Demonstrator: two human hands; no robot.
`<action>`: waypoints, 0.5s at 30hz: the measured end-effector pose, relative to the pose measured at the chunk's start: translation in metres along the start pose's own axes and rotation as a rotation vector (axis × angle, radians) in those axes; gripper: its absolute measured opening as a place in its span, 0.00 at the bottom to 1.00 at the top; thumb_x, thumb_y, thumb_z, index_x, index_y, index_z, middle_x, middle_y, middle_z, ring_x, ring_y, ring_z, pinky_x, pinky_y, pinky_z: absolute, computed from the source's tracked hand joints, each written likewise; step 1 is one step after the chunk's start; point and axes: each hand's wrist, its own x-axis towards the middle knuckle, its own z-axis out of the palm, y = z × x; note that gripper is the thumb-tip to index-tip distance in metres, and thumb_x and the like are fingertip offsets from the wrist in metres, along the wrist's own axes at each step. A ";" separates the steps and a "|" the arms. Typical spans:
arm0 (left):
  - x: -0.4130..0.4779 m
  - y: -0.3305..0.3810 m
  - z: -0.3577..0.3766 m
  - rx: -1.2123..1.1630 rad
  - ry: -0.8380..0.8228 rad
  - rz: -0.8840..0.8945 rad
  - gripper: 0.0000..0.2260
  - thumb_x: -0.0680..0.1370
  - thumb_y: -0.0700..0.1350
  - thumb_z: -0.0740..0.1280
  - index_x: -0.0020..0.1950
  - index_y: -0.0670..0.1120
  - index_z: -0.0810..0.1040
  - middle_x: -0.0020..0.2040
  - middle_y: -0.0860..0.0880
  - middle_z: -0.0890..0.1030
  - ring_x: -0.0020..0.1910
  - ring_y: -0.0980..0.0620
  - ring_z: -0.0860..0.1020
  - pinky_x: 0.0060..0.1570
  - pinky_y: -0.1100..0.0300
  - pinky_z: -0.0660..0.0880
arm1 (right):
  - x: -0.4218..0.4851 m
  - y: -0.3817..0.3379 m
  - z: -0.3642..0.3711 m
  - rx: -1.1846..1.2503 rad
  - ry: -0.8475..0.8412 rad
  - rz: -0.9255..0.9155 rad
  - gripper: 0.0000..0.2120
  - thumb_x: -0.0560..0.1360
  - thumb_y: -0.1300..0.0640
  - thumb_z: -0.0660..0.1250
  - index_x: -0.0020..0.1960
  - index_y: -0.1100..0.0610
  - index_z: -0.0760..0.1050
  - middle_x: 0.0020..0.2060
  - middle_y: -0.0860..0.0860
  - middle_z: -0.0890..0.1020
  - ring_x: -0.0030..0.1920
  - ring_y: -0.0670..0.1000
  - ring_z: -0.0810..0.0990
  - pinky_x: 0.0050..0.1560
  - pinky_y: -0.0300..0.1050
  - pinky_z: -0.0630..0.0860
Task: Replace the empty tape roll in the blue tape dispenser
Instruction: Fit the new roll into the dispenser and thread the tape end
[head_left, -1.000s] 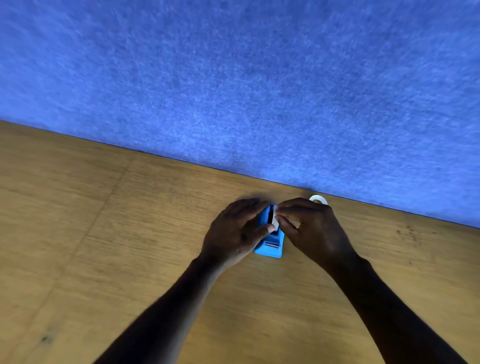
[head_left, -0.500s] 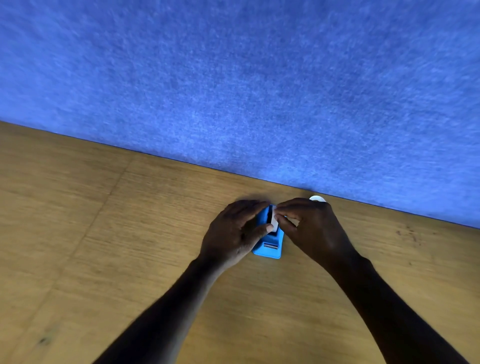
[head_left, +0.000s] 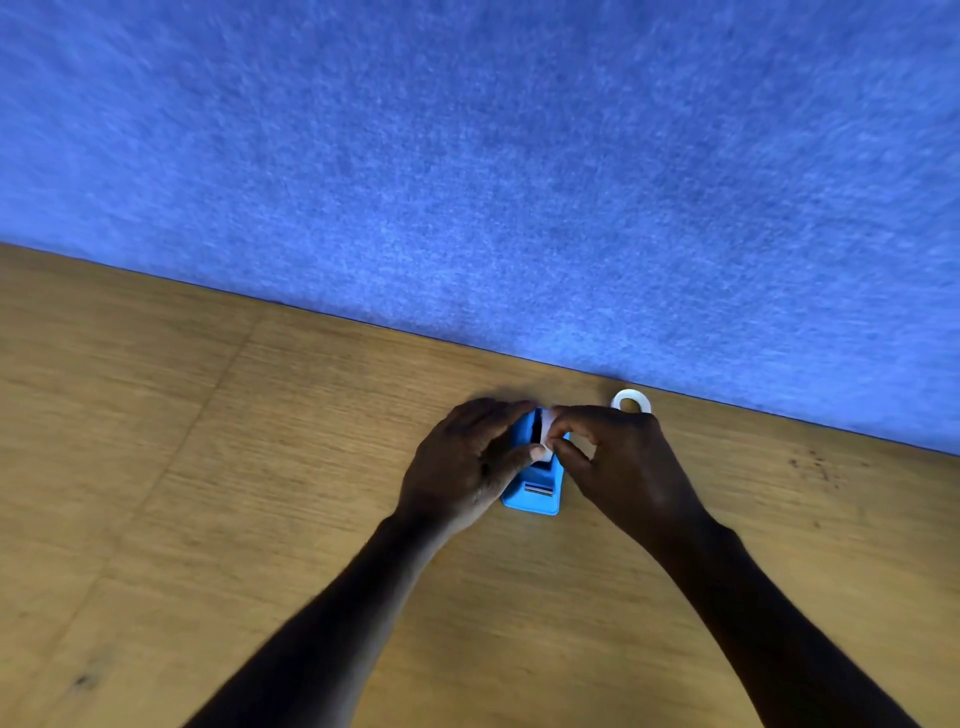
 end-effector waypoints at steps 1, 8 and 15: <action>0.000 0.000 0.000 0.002 0.004 -0.002 0.24 0.78 0.64 0.61 0.70 0.55 0.75 0.63 0.56 0.79 0.64 0.60 0.73 0.59 0.71 0.66 | 0.000 -0.001 0.000 0.012 0.000 0.014 0.01 0.73 0.60 0.70 0.44 0.56 0.80 0.42 0.51 0.86 0.41 0.49 0.84 0.41 0.49 0.80; 0.001 0.000 0.000 0.018 0.003 0.003 0.23 0.79 0.62 0.62 0.70 0.53 0.76 0.64 0.55 0.80 0.64 0.60 0.73 0.60 0.72 0.65 | -0.002 -0.005 0.002 0.067 0.061 0.072 0.05 0.73 0.60 0.71 0.48 0.58 0.83 0.44 0.52 0.87 0.42 0.50 0.85 0.42 0.51 0.81; -0.001 -0.003 0.001 -0.010 0.001 0.043 0.25 0.78 0.62 0.62 0.73 0.55 0.73 0.67 0.54 0.78 0.69 0.58 0.71 0.66 0.70 0.64 | 0.000 -0.004 0.004 -0.012 0.069 0.030 0.02 0.73 0.61 0.70 0.42 0.58 0.82 0.39 0.52 0.87 0.37 0.50 0.84 0.36 0.48 0.79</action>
